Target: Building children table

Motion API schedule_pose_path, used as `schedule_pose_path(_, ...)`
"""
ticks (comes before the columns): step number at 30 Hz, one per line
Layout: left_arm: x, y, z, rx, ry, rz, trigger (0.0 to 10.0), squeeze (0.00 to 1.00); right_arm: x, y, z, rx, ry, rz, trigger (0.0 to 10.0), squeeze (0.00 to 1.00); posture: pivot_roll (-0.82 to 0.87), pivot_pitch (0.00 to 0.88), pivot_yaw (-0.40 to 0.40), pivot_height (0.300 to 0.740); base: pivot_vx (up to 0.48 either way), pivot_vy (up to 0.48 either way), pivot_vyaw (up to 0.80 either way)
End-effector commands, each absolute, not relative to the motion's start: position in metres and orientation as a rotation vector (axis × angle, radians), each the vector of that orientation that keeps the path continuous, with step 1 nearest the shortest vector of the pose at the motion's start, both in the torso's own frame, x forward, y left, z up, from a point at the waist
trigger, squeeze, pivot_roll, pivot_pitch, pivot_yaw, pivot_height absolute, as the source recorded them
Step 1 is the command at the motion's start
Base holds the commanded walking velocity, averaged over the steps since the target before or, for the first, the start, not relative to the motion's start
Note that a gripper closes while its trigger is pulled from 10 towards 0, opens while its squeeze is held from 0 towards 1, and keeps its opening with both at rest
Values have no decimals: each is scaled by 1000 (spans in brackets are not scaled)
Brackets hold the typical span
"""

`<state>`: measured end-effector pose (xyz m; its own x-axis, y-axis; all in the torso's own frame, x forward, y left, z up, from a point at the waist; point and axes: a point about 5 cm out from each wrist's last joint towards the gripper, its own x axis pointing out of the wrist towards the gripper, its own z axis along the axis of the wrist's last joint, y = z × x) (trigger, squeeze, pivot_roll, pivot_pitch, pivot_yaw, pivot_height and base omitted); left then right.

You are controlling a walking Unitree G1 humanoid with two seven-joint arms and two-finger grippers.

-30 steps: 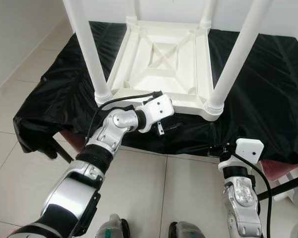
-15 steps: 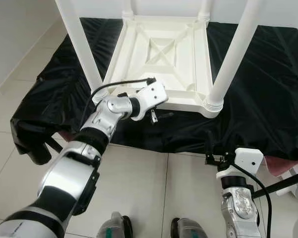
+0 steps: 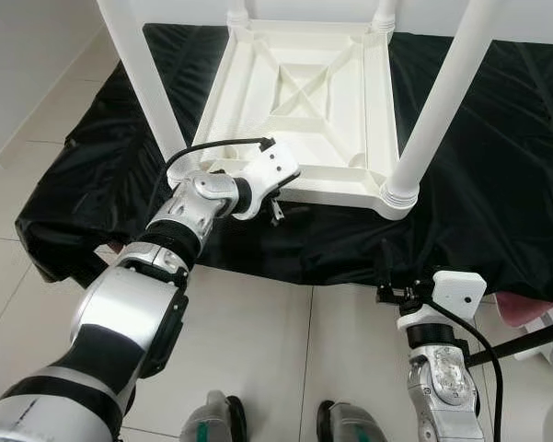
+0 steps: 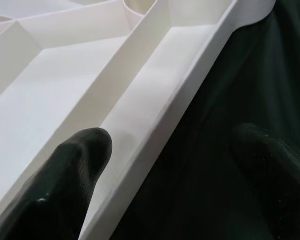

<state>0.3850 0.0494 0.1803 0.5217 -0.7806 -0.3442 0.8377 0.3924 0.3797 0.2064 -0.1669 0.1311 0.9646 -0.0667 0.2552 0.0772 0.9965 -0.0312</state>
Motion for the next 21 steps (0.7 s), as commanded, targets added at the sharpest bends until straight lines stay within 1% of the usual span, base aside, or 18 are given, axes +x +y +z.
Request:
schedule_pose_path(1, 392, 51, 182, 540, 100, -878, 10000, 0, 203, -162, 129, -33, -237, -57, 10000, 0, -130, 150, 110, 740, 0, 0, 0)
schedule_pose_path(14, 393, 41, 186, 515, 119, -872, 10000, 0, 199, -161, 130, -39, -233, -52, 10000, 0, -141, 154, 112, 740, 0, 0, 0)
schedule_pose_path(19, 394, 40, 178, 535, 226, -809, 10000, 0, 196, -161, 131, -43, -229, -61, 10000, 0, -154, 161, 118, 740, 0, 0, 0)
schedule_pose_path(21, 395, 41, 178, 535, 233, -801, 10000, 0, 196, -161, 131, -44, -228, -61, 10000, 0, -154, 161, 118, 740, 0, 0, 0)
